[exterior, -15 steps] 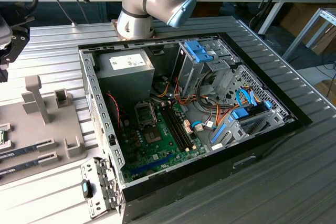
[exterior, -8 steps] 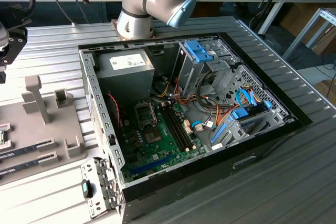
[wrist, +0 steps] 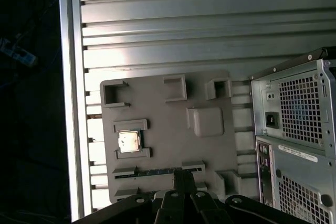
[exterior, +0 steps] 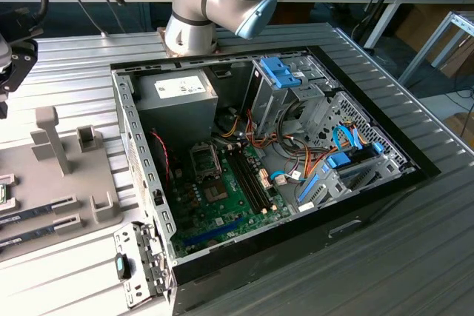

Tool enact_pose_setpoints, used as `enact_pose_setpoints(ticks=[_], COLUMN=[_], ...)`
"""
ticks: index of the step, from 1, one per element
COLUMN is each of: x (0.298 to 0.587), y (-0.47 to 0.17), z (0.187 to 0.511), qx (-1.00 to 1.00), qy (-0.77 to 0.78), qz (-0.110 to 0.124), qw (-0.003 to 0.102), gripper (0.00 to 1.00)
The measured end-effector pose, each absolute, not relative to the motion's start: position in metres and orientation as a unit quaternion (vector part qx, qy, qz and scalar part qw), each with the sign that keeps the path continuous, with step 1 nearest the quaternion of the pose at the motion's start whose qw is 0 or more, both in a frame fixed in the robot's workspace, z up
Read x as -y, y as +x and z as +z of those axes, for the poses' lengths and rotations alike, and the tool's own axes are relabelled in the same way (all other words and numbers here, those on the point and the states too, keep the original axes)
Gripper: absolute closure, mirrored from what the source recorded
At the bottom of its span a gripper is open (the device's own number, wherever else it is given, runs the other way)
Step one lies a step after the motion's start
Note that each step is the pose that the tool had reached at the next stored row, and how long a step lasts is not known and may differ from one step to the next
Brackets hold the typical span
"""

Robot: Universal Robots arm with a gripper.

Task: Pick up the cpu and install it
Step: 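Reach for the cpu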

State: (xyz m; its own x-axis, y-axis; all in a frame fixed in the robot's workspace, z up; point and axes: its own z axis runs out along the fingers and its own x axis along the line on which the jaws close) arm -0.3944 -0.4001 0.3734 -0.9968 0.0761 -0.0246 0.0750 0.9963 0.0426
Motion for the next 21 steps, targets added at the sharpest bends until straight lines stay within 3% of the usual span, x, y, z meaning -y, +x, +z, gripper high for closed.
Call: enact_pose_setpoints(ticks=[21], x=[0.4005], y=[-0.3967], z=[0.3698], qx=[-0.999], qy=[0.038], qz=[0.021], qw=[0.013], gripper=[0.89])
